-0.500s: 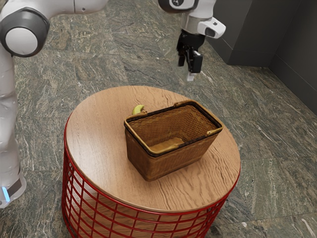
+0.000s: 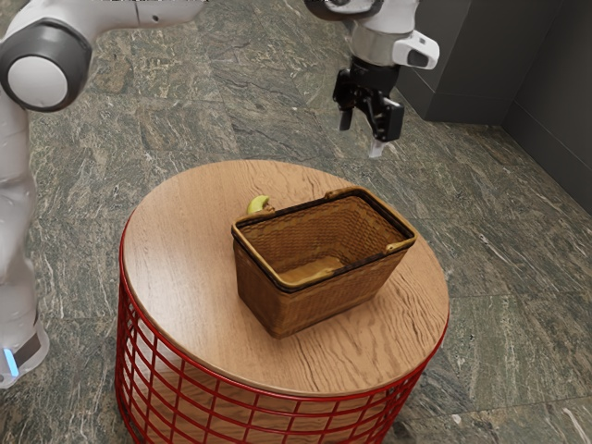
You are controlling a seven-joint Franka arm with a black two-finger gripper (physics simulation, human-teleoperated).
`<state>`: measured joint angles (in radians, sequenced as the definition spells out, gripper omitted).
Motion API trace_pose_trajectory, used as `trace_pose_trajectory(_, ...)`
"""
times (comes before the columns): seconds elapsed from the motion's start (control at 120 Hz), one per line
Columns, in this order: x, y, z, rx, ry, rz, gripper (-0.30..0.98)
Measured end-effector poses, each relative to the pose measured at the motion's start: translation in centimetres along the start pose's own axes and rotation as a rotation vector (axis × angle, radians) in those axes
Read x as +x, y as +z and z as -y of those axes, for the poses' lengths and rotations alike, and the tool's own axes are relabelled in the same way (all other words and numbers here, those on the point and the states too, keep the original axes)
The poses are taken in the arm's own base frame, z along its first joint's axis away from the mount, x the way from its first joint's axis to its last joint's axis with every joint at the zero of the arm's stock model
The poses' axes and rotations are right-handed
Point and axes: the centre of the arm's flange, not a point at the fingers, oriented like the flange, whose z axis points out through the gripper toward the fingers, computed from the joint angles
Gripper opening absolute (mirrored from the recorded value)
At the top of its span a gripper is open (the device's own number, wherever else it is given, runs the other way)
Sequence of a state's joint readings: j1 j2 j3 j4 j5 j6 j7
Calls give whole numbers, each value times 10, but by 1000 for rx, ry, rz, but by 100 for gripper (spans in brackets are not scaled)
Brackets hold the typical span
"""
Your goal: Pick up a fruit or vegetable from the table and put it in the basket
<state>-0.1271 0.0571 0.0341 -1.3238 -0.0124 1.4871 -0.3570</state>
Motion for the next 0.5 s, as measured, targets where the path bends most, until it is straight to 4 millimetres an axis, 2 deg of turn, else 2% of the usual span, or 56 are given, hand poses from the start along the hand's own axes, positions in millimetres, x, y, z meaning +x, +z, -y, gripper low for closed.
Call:
trace_pose_trajectory(0.125, -12, 5, -28, -5, -151, 28, 69)
trace_pose_trajectory(0.3, -19, 3, -29, -1, -391, 51, 69)
trace_pose_trajectory(0.433, -62, 38, -19, 36, -531, 100, 69)
trace_pose_trajectory(0.5, -82, 39, -17, 27, -586, 86, 69)
